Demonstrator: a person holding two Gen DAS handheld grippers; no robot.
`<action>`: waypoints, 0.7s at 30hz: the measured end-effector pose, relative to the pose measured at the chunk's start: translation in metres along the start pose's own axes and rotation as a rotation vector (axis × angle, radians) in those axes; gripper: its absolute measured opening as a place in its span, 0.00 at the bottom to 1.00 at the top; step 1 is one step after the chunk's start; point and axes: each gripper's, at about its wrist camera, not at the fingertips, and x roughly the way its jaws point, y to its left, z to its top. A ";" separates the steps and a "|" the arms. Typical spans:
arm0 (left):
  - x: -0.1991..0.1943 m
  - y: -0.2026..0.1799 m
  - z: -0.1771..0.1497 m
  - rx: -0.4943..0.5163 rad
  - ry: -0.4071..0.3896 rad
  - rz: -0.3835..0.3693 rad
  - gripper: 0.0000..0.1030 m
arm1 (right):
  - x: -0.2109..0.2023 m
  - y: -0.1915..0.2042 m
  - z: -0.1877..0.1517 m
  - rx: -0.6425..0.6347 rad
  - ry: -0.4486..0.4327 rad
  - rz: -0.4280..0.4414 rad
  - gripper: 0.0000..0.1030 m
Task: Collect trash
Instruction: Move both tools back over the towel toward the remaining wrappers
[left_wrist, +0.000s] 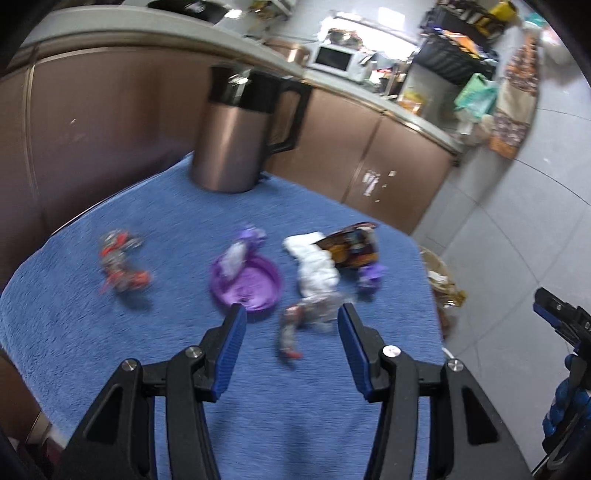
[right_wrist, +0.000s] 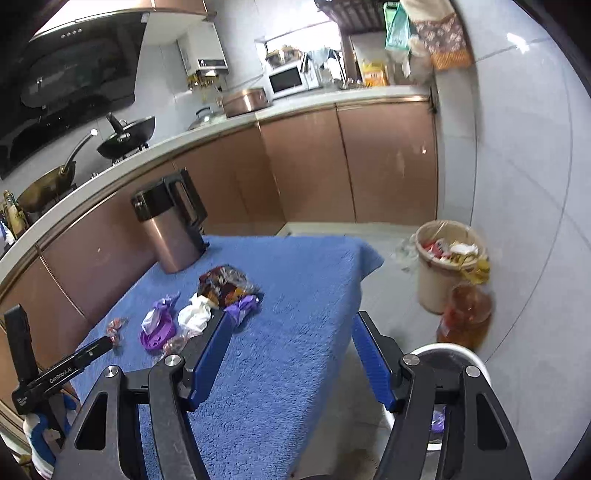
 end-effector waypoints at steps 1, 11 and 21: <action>0.003 0.006 0.000 -0.006 0.006 0.008 0.48 | 0.005 -0.001 -0.001 0.004 0.010 0.006 0.63; 0.066 0.013 0.036 0.064 0.049 0.109 0.48 | 0.086 0.016 0.000 -0.010 0.142 0.109 0.63; 0.136 0.023 0.061 0.130 0.127 0.178 0.47 | 0.190 0.040 0.001 0.013 0.293 0.242 0.63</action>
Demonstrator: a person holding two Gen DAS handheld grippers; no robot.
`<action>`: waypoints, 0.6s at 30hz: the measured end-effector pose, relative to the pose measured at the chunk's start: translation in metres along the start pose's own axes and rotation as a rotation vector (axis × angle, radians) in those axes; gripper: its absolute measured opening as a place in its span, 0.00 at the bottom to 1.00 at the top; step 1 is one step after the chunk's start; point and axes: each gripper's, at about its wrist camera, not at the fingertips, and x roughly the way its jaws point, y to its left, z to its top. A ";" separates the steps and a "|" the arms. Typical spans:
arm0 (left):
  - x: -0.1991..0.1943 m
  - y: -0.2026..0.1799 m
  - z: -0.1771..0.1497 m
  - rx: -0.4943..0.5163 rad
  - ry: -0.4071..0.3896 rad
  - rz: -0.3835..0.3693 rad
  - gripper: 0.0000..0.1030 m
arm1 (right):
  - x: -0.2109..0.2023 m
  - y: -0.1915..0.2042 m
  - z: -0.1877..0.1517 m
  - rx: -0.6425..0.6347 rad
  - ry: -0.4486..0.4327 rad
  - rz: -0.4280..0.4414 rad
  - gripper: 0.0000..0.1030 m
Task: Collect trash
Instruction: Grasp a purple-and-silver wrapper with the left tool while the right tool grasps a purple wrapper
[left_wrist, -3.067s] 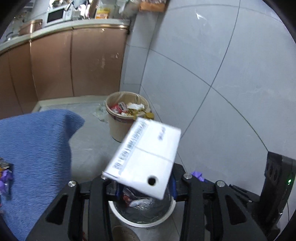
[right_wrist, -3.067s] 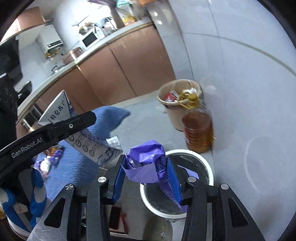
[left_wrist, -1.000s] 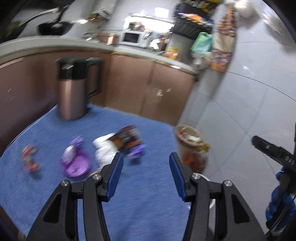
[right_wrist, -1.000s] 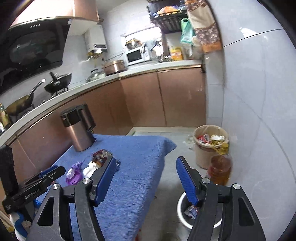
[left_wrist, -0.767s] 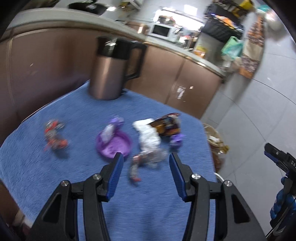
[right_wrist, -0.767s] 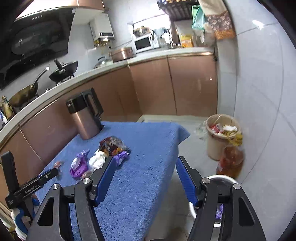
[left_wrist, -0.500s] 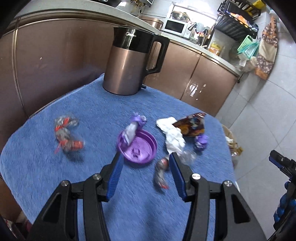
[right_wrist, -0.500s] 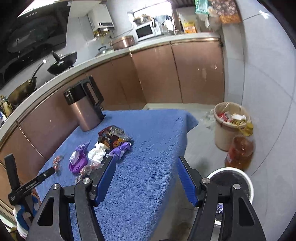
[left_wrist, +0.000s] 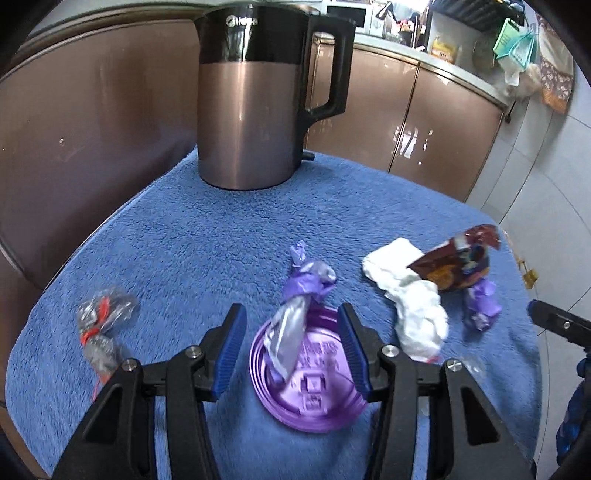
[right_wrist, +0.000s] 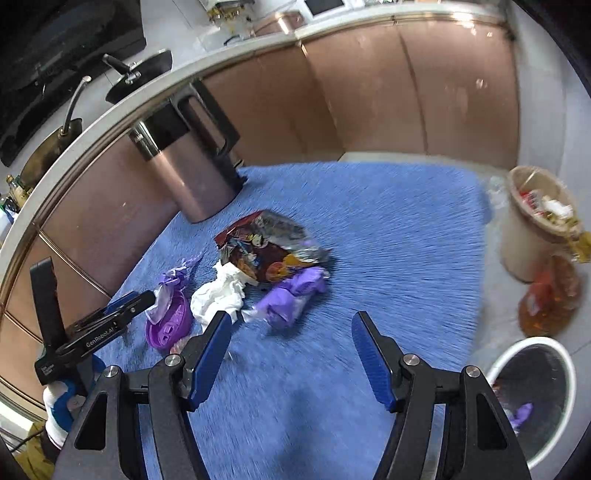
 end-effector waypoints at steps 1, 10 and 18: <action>0.005 0.001 0.002 -0.002 0.008 -0.004 0.47 | 0.010 0.000 0.002 0.006 0.013 0.007 0.63; 0.031 0.008 0.006 -0.046 0.056 -0.053 0.24 | 0.058 -0.009 0.007 0.080 0.086 0.044 0.46; 0.016 0.020 0.002 -0.103 0.025 -0.082 0.17 | 0.047 -0.007 -0.002 0.062 0.066 0.047 0.38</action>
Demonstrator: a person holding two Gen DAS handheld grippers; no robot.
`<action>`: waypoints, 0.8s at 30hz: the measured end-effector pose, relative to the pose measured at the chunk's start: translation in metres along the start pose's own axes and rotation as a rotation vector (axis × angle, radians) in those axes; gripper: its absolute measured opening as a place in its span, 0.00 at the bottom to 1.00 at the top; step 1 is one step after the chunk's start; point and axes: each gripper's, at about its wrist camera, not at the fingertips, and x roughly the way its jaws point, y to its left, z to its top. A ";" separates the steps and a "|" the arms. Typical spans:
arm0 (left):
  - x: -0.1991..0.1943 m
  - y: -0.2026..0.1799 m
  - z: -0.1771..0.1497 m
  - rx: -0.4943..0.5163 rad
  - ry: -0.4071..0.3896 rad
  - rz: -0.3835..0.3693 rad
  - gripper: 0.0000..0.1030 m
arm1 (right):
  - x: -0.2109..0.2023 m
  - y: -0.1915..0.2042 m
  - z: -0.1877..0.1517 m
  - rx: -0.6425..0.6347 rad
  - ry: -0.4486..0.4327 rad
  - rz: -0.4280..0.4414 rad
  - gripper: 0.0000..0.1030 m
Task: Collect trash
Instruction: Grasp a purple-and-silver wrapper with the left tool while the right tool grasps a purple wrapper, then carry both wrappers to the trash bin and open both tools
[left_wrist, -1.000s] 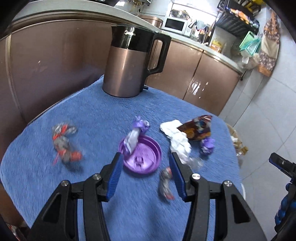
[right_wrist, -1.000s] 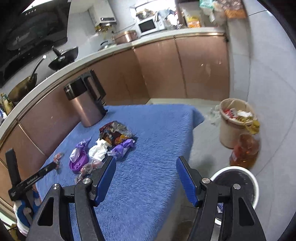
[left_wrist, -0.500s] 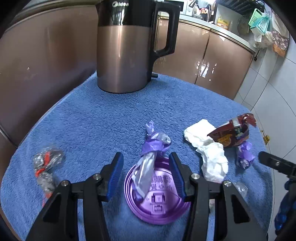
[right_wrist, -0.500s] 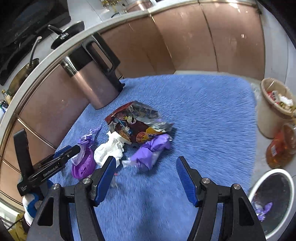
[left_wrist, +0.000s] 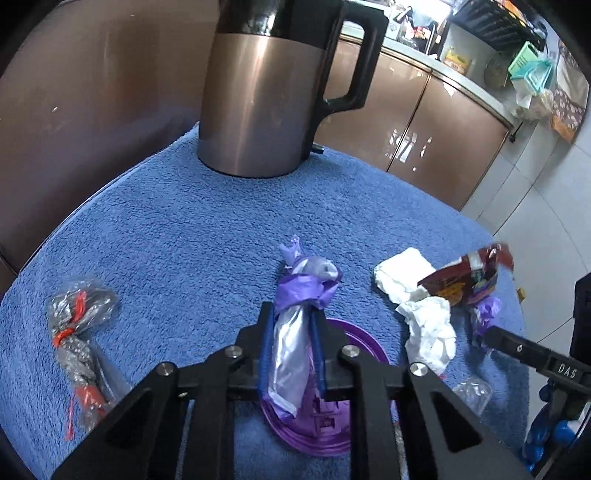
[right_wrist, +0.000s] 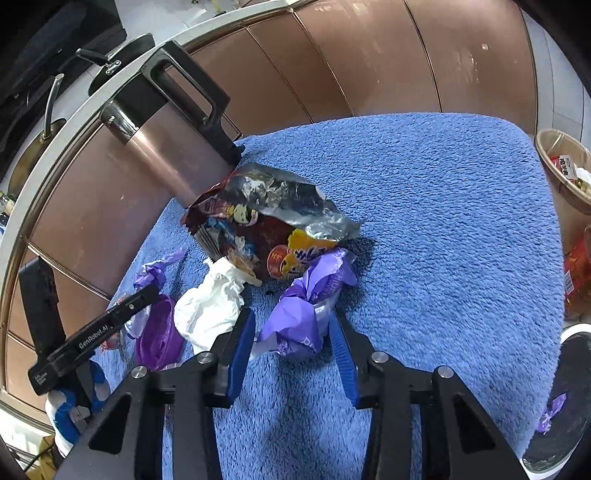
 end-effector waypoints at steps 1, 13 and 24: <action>-0.004 0.002 -0.001 -0.008 -0.005 -0.011 0.17 | -0.002 -0.001 -0.001 0.002 -0.004 0.002 0.38; -0.066 -0.009 -0.028 -0.028 -0.050 -0.045 0.17 | -0.063 -0.009 -0.030 0.014 -0.077 0.002 0.38; -0.137 -0.056 -0.043 0.005 -0.151 -0.074 0.16 | -0.158 0.001 -0.054 -0.032 -0.241 -0.011 0.38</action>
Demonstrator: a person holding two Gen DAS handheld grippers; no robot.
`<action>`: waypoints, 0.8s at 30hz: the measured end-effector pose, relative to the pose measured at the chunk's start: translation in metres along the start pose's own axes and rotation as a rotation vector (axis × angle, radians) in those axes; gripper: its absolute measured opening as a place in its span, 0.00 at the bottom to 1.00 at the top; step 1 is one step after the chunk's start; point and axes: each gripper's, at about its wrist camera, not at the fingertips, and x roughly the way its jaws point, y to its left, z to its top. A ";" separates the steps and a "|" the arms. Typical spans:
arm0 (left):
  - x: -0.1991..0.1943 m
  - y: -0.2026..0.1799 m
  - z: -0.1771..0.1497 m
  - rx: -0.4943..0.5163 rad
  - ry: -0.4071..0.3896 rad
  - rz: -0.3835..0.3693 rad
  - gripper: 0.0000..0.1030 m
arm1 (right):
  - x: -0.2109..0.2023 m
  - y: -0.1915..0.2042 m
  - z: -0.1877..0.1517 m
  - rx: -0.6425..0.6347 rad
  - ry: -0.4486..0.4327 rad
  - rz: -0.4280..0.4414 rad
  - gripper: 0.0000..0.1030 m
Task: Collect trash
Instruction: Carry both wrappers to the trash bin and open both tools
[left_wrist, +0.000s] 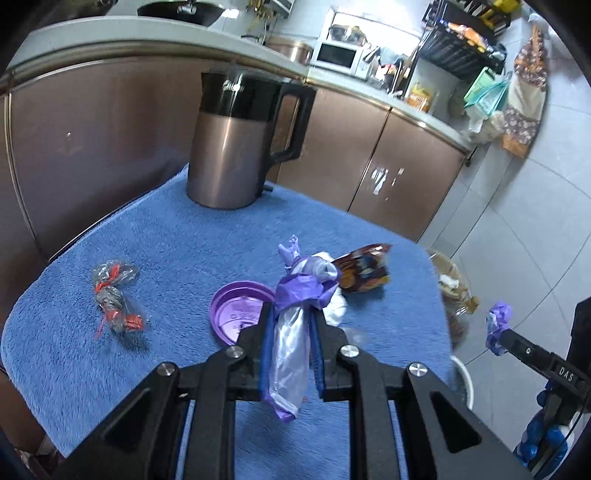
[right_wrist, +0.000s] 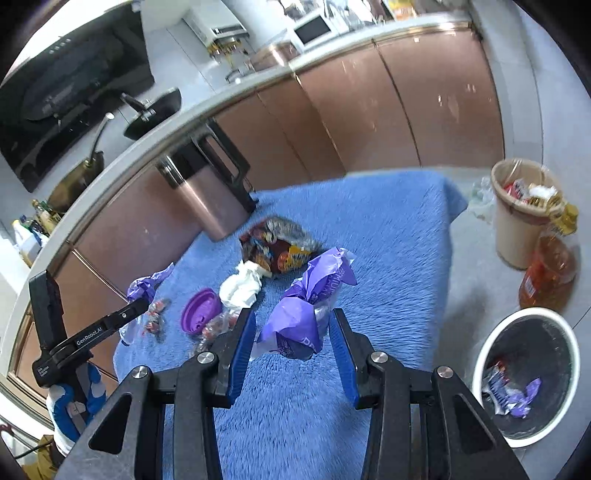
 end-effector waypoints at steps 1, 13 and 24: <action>-0.005 -0.004 0.000 0.003 -0.006 -0.006 0.16 | -0.009 0.001 0.000 -0.008 -0.017 -0.005 0.38; -0.027 -0.122 -0.016 0.196 0.013 -0.176 0.16 | -0.110 -0.038 -0.009 0.048 -0.203 -0.104 0.38; 0.032 -0.266 -0.061 0.430 0.177 -0.329 0.16 | -0.144 -0.129 -0.028 0.212 -0.208 -0.271 0.38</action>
